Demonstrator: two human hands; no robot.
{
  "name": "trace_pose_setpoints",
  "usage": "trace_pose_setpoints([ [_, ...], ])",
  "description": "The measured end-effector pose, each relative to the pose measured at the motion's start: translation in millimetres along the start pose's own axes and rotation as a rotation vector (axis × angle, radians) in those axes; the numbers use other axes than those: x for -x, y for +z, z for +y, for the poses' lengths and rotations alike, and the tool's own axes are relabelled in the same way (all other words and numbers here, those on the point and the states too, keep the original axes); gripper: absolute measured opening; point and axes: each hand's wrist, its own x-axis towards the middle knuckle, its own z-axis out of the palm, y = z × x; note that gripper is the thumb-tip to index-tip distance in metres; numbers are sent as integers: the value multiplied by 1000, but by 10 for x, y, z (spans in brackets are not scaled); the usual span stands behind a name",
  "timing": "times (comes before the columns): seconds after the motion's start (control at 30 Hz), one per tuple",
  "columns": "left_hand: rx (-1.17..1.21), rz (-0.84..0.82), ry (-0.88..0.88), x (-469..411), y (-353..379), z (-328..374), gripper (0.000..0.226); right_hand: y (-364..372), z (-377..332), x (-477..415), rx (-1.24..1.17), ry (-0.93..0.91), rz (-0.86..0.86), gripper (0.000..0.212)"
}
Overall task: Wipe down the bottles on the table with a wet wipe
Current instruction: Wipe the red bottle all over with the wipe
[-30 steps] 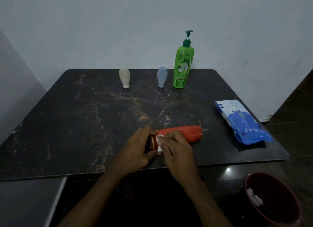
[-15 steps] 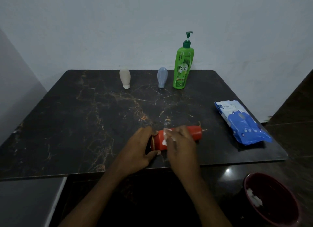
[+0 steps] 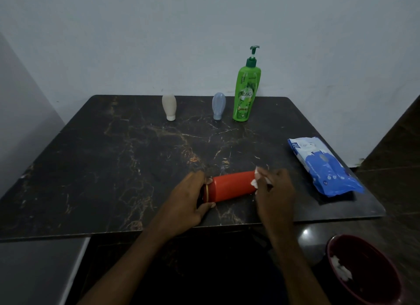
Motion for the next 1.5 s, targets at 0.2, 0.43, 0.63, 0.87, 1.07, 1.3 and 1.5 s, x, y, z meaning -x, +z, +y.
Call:
trace_pose_setpoints([
  [0.2, -63, 9, 53, 8, -6, 11, 42, 209, -450, 309, 81, -335, -280, 25],
  [0.43, -154, 19, 165, 24, -8, 24, 29, 201, -435, 338, 203, -378, -318, 51],
  [0.63, -194, 66, 243, 31, 8, 43, 36, -216, 8, -139, 299, -149, -221, 38],
  [0.87, -175, 54, 254, 42, -31, 71, 39, -191, 153, -35, 169, -66, -103, 22],
  [1.07, -208, 30, 237, 44, -12, 85, 26, 80, -284, 418, 81, -231, -200, 35],
  [1.3, -214, -1, 249, 31, -15, 85, 22, 216, -211, 550, 148, -339, -276, 37],
  [1.5, -210, -4, 244, 17, -9, 43, 27, -132, 196, -36, 221, -127, -110, 23],
])
